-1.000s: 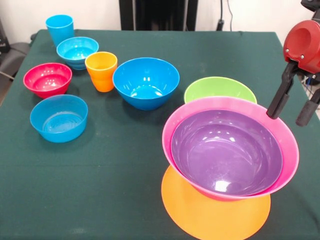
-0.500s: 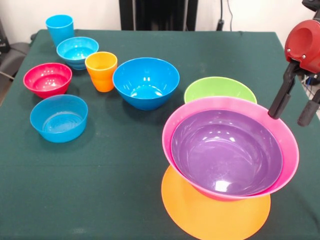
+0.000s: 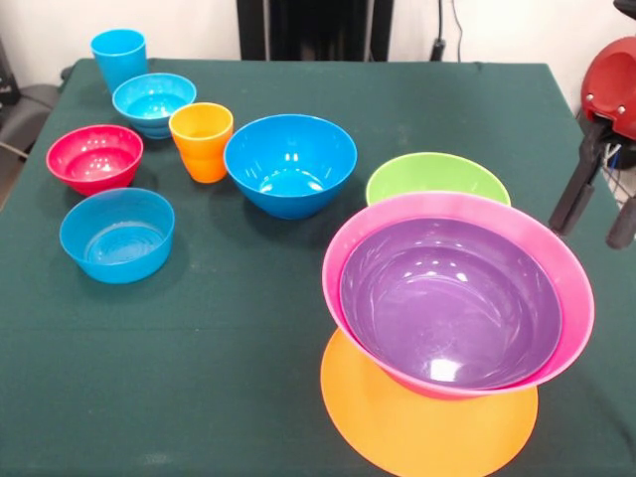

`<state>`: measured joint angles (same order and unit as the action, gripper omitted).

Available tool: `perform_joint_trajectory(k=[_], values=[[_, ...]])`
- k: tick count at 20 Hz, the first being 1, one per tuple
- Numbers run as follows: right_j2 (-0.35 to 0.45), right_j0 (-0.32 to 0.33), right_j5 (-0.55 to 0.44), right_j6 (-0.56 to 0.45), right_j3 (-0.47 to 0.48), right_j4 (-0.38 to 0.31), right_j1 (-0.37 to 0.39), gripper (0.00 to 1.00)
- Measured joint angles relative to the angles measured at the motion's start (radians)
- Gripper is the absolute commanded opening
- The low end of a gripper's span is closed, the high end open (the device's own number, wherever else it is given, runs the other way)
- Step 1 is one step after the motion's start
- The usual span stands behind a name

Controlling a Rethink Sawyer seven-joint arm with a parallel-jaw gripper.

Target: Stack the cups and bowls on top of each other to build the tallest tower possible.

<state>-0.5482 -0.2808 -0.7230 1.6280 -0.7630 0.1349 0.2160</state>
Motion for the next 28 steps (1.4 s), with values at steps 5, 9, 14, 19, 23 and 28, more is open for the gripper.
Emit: perform_joint_trajectory(k=[5, 9, 14, 19, 23, 28], values=[[0.000, -0.018, 0.000, 0.000, -0.002, 0.000, 0.007, 1.00], [0.001, -0.034, 0.000, 0.000, -0.014, 0.000, 0.023, 1.00], [0.007, -0.050, 0.000, 0.000, -0.059, 0.000, 0.064, 1.00], [0.013, -0.054, 0.016, 0.000, -0.163, 0.000, 0.131, 1.00], [0.020, -0.047, 0.081, 0.000, -0.285, -0.002, 0.191, 1.00], [0.028, -0.029, 0.195, 0.000, -0.433, -0.030, 0.255, 1.00]])
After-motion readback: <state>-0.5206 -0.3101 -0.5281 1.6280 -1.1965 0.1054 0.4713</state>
